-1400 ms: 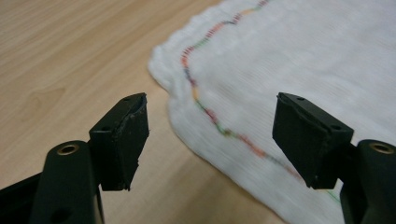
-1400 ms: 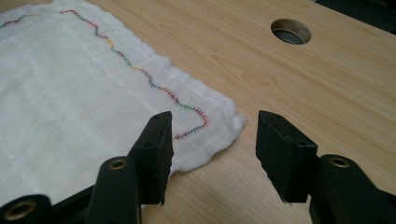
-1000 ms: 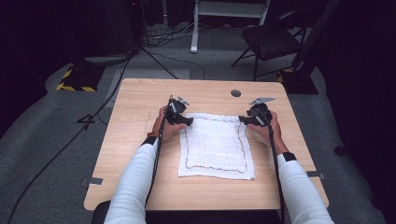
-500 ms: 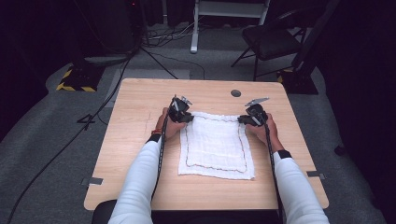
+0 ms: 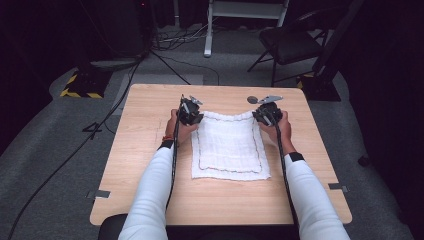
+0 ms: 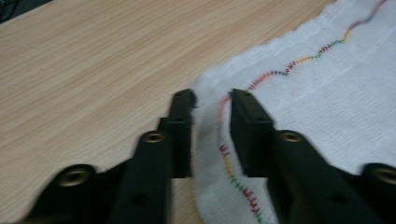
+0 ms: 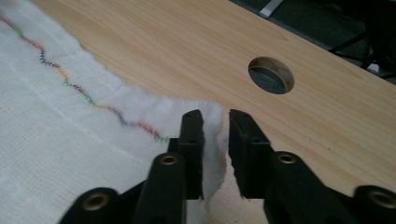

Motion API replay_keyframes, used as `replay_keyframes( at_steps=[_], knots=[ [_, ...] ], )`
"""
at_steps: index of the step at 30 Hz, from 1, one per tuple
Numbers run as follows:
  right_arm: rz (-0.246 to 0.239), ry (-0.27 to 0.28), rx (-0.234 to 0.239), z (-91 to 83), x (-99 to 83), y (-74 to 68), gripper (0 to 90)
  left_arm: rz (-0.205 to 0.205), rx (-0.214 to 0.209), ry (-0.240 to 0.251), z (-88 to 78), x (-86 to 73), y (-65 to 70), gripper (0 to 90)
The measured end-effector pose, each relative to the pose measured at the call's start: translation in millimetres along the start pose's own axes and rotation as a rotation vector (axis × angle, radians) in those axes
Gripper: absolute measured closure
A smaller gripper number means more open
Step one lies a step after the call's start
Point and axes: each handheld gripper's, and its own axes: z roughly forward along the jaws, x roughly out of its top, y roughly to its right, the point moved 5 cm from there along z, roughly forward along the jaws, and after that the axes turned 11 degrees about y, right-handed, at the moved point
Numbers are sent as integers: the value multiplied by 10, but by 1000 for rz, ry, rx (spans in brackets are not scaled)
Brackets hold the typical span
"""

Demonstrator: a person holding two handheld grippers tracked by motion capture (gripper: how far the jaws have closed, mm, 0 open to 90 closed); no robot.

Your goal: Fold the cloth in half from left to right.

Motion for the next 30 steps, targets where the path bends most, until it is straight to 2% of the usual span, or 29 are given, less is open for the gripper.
replay_keyframes(
  at_steps=[3, 4, 6, 9, 13, 18, 21, 24, 30],
  knots=[
    [1, -18, 18, 5, -21, -28, 640, 13, 12, -2, -34, -16, 13, 448],
    [12, -24, 25, 1, -32, -29, 627, 3, 9, 2, -57, -19, 12, 413],
    [20, -17, 32, -29, -43, -15, 614, -6, -9, 9, -109, -16, 17, 370],
    [17, -9, 61, -92, -51, -24, 587, 20, -25, 15, -192, -15, 36, 307],
    [6, -1, 102, -193, -70, -54, 563, 47, -60, 18, -301, -55, 109, 277],
    [0, 14, 144, -333, -120, -84, 535, 93, -67, 25, -439, -135, 164, 264],
    [10, 31, 185, -444, -141, -106, 520, 124, -76, 18, -528, -190, 198, 246],
    [8, 36, 209, -552, -174, -118, 500, 168, -78, 12, -616, -245, 251, 233],
    [-4, 49, 243, -746, -244, -136, 479, 201, -100, 23, -805, -328, 334, 220]
  ],
)
